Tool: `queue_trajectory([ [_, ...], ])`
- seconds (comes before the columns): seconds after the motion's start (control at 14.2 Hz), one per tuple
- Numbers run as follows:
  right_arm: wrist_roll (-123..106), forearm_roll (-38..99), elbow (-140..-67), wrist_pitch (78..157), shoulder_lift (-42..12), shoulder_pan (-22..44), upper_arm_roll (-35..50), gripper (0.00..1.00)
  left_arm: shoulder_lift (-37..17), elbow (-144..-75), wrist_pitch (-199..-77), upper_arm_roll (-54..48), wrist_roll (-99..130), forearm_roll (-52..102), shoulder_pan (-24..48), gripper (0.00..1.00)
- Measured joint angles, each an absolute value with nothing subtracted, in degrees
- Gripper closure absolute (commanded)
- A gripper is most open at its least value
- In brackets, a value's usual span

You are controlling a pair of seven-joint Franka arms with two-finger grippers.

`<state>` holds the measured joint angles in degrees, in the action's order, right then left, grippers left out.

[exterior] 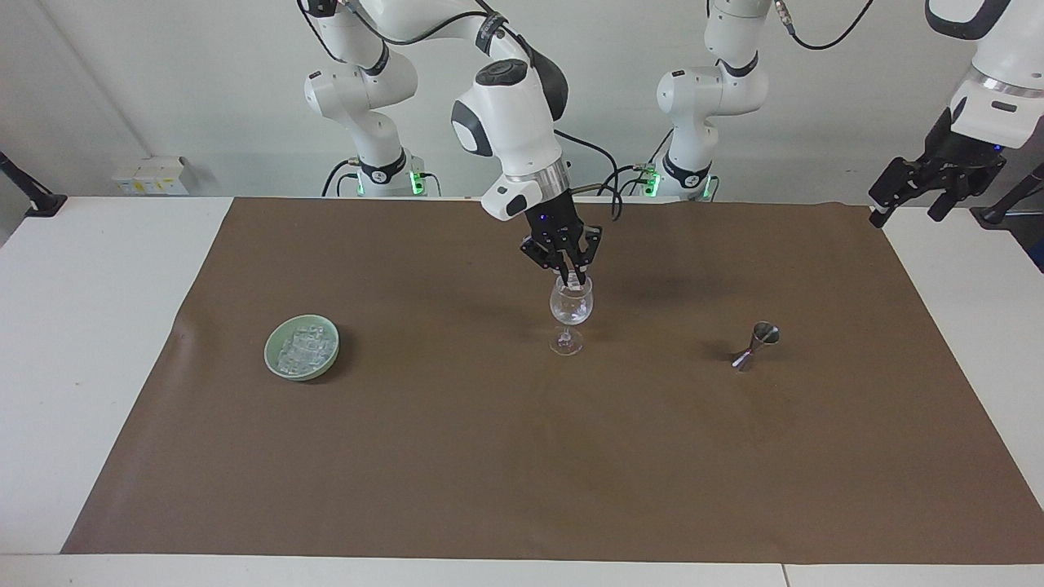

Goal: Pour wine and add ice with both arms
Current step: 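Return the green cup with the right gripper to its spot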

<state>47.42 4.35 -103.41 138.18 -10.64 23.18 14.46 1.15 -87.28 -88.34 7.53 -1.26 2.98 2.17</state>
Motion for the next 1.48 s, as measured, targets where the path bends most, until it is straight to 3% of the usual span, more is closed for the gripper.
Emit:
queue_trajectory([
  [0.21, 47.42, 4.35, -103.41, 138.18, -10.64, 23.19, 14.47, 0.51, 1.05, -87.33, -88.3, 7.51, -1.41, 3.03, 2.33, 0.0],
  [0.28, 47.42, 4.35, -103.41, 138.18, -10.64, 23.19, 14.47, 0.46, 1.05, -87.48, -88.21, 7.51, -1.47, 3.03, 2.37, 0.0],
  [0.35, 47.42, 4.35, -103.41, 138.18, -10.64, 23.19, 14.47, 0.36, 1.05, -87.79, -88.18, 7.51, -1.51, 3.04, 2.48, 0.0],
  [0.49, 47.42, 4.35, -103.4, 138.18, -10.64, 23.19, 14.47, 0.0, 1.19, -89.05, -88.34, 7.41, -1.51, 3.04, 2.75, 0.0],
  [0.92, 47.42, 0.92, -102.55, 137.07, -10.23, 21.8, 12.82, 0.0, 3.07, -92.57, -88.52, 7.57, -1.51, 3.04, 2.87, 0.0],
  [1.48, 36.63, -3.36, -101.57, 124.87, -5.04, 7.41, 12.44, 0.0, 3.64, -92.77, -88.52, 7.82, -1.51, 3.04, 2.78, 0.0],
])
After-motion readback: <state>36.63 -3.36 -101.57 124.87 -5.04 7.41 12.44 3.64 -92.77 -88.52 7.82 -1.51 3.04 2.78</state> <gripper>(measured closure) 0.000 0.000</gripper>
